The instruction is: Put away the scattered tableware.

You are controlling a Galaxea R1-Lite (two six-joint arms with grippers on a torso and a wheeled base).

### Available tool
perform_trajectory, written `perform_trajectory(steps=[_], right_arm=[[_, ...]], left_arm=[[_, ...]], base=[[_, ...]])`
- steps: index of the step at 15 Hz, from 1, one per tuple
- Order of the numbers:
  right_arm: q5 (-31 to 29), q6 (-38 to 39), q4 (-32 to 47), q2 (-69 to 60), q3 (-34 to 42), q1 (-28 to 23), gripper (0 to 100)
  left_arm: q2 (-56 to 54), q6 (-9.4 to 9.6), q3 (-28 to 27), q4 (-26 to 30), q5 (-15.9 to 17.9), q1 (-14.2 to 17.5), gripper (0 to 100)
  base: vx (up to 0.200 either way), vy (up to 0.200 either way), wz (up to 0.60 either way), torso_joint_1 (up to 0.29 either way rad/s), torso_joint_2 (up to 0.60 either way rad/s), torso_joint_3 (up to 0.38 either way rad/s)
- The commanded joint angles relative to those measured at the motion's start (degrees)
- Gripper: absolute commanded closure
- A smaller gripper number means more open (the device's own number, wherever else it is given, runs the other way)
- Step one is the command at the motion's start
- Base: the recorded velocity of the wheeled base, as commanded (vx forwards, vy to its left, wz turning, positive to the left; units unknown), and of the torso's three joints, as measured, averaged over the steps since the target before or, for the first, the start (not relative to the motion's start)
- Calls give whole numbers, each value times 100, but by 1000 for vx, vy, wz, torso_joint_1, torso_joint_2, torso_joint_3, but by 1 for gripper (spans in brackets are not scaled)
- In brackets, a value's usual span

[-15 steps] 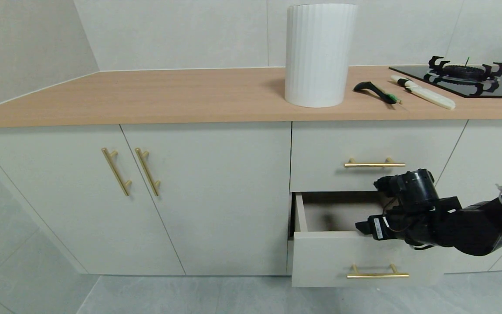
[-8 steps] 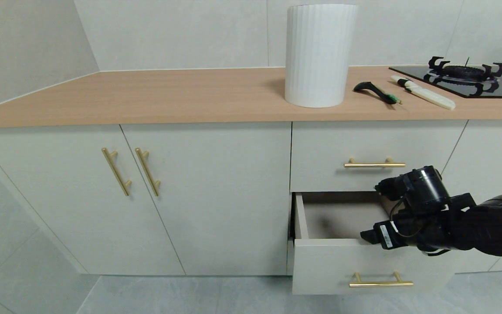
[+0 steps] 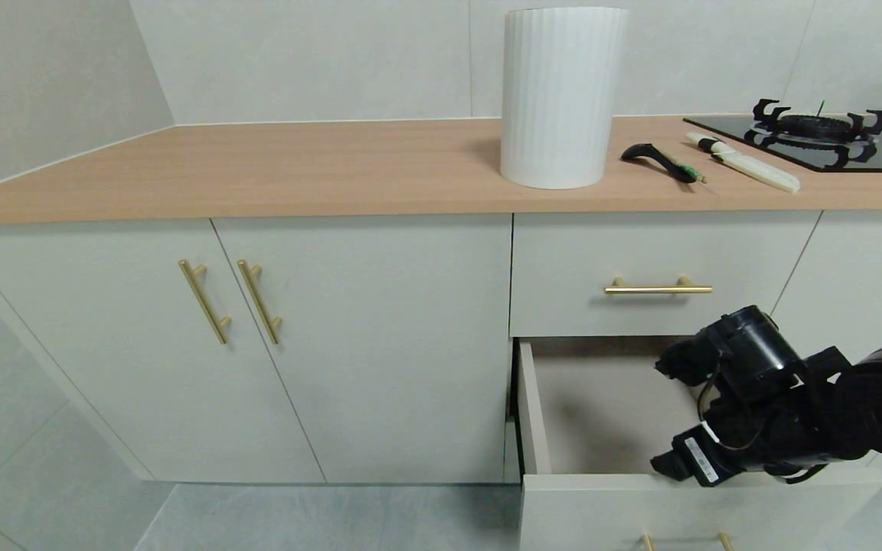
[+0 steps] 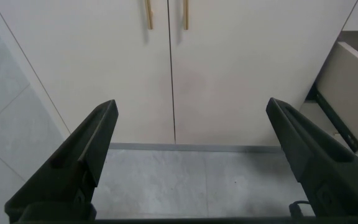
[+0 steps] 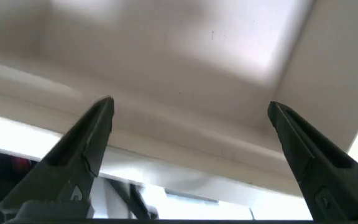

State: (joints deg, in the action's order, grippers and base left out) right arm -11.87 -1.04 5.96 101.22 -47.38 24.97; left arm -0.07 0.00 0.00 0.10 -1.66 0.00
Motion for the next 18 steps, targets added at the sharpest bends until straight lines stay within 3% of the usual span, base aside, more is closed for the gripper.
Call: perform_trajectory(steps=[1, 11, 18], right_arm=[[-8, -107, 353, -199, -8, 166, 0], [-61, -512, 2041, -322, -25, 755, 0], [-43, -415, 2278, -304, -280, 870, 0]], left_arm=[[7, 0, 0, -1, -1, 0, 0], [7, 0, 0, -1, -1, 0, 0], [7, 0, 0, -1, -1, 0, 0]], base=[[0, 0, 0, 0, 0, 0], [0, 0, 0, 0, 0, 0], [0, 0, 0, 0, 0, 0]])
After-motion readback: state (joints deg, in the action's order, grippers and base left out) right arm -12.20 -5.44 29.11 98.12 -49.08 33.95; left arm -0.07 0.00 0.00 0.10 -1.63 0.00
